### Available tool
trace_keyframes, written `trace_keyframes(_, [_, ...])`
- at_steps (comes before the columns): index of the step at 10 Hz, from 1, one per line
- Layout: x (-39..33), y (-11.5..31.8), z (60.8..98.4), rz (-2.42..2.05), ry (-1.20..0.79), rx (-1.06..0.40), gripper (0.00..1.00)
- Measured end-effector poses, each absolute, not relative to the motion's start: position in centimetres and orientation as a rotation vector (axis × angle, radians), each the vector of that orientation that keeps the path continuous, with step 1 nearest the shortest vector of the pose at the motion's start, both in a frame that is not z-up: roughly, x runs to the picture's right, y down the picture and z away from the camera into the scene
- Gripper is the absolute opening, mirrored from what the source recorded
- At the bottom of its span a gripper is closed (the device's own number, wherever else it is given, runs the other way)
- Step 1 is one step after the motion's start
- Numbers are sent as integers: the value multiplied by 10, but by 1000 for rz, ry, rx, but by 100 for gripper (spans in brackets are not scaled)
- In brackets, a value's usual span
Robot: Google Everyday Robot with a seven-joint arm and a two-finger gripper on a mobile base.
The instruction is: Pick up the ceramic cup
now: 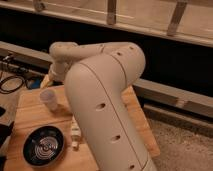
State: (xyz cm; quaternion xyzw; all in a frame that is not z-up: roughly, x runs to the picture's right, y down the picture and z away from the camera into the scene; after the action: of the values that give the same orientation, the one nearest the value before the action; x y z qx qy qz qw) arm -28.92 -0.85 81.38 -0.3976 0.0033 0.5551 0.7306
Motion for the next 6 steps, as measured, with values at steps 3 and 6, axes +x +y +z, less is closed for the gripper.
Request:
trace_keyframes(3, [-294,-4,820,1222,16,-883,79])
trace_keyframes(6, [-303,7,830,1219,29,-898,79])
